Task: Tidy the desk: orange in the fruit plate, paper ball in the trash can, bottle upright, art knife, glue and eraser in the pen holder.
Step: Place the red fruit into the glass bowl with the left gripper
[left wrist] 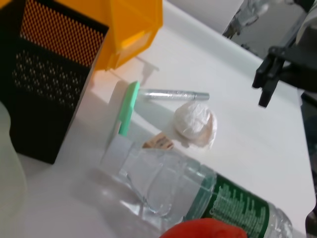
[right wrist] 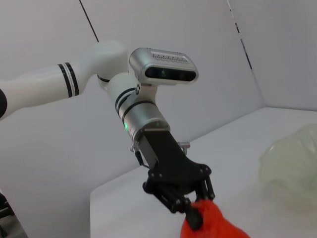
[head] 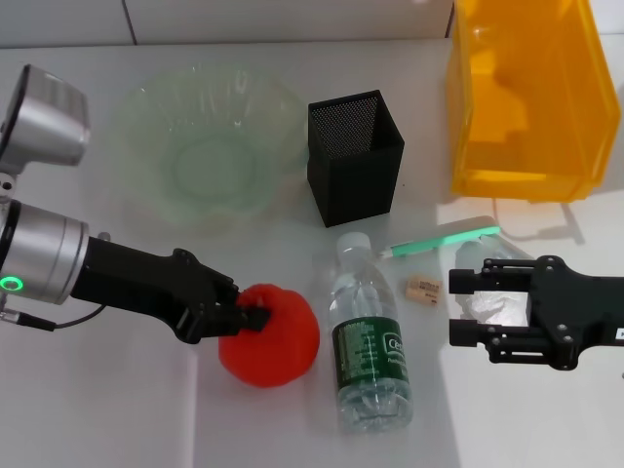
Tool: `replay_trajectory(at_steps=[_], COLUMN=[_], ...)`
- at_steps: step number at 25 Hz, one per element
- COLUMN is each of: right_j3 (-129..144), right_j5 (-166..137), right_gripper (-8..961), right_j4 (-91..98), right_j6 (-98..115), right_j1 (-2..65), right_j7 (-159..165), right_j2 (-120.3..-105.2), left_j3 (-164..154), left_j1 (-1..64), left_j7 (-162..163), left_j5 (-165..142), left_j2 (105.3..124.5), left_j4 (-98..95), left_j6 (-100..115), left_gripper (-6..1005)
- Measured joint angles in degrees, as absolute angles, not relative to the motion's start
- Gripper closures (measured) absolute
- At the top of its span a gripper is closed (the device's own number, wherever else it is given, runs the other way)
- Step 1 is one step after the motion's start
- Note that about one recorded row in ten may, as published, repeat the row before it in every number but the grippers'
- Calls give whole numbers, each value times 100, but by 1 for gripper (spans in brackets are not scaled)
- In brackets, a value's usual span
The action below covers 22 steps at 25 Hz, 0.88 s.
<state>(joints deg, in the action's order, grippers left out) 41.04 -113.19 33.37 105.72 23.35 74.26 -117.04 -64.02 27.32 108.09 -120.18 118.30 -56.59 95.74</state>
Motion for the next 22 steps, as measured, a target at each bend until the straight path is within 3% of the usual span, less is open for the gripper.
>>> replay_trajectory(at_steps=[10,22], right_j3=[4105,4104], right_j5=[-11319,-11320], right_gripper=[308,309], right_j4=[3332,3259], right_j6=[10595,10615], right_j1=[2276,2271], right_j7=[7422,7399], right_j2=[-11715,-11821], left_j3=[-4761,-4591], left_j1=[2945,3522], left_j7=[10635,10275], left_j5=[-12004,-12423], left_j2=[11766,11817], left_j4=[-6295,-5989], left_j6=[10237,7554], left_gripper=[865,910])
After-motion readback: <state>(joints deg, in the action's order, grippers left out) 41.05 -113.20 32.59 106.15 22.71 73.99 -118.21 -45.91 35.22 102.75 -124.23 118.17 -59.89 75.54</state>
